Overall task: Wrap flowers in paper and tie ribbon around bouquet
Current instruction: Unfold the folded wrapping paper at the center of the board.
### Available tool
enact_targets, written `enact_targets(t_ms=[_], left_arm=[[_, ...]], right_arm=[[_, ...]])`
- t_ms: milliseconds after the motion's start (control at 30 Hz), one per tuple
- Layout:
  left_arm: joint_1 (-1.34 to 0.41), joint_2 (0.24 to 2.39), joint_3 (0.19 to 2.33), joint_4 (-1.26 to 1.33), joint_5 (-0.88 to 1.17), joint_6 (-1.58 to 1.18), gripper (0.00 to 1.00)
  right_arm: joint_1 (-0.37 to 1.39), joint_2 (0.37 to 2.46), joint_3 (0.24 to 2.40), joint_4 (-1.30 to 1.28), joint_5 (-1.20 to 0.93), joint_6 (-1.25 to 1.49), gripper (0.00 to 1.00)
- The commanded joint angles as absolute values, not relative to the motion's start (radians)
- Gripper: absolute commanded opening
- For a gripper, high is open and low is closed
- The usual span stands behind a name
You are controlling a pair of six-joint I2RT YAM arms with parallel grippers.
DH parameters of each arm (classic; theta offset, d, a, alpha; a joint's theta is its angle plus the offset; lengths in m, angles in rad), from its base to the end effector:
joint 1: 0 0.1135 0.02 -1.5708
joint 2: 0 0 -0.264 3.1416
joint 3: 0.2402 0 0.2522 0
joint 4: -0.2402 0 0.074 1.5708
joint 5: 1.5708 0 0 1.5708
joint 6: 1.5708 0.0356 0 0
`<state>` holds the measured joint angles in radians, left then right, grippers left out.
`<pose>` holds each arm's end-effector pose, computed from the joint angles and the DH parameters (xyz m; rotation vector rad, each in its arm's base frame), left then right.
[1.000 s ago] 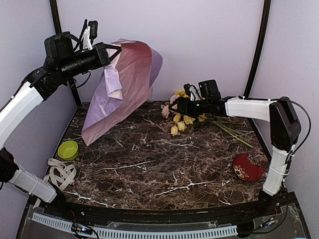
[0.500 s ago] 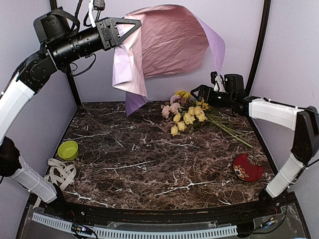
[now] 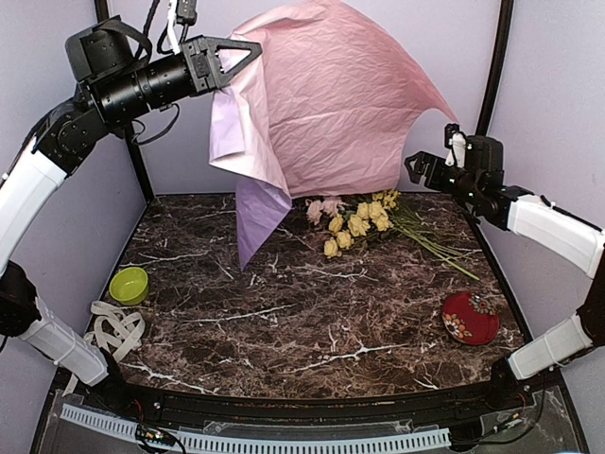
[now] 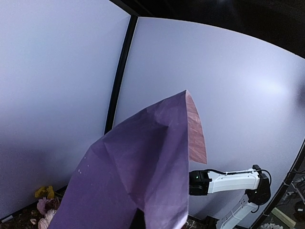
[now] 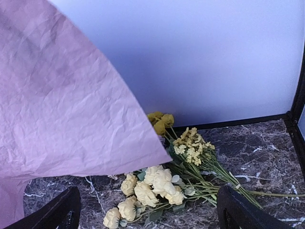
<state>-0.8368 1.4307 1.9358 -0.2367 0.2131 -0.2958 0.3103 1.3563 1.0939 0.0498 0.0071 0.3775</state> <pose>0.1775 -0.2080 0.5748 0.5549 1.2769 -1.0950 0.3077 0.0984 0.3427 0.0660 1.8085 0.4864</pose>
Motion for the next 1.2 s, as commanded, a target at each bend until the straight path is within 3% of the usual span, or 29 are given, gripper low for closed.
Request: enact_targets(t_ms=[0, 300, 500, 700, 1067, 1167], left_arm=[[-0.698, 1.434, 1.926, -0.210, 0.333, -0.450, 0.00], [-0.343, 1.493, 1.629, -0.057, 0.512, -0.783, 0.00], [-0.204, 1.559, 1.402, 0.005, 0.520, -0.860, 0.00], [-0.132, 1.638, 1.280, 0.012, 0.489, -0.813, 0.00], [-0.120, 1.708, 1.311, -0.132, 0.406, -0.599, 0.00], [-0.120, 1.695, 1.287, -0.169, 0.407, -0.549, 0.00]], right_arm=[[0.292, 1.351, 1.121, 0.039, 0.029, 0.332, 1.00], [0.293, 1.437, 1.212, -0.046, -0.021, 0.283, 1.00], [0.292, 1.525, 1.259, -0.132, -0.096, 0.248, 1.00], [0.293, 1.580, 1.271, -0.180, -0.089, 0.240, 1.00], [0.295, 1.692, 1.279, -0.170, -0.307, 0.309, 0.91], [0.295, 1.699, 1.258, -0.168, -0.277, 0.339, 0.90]])
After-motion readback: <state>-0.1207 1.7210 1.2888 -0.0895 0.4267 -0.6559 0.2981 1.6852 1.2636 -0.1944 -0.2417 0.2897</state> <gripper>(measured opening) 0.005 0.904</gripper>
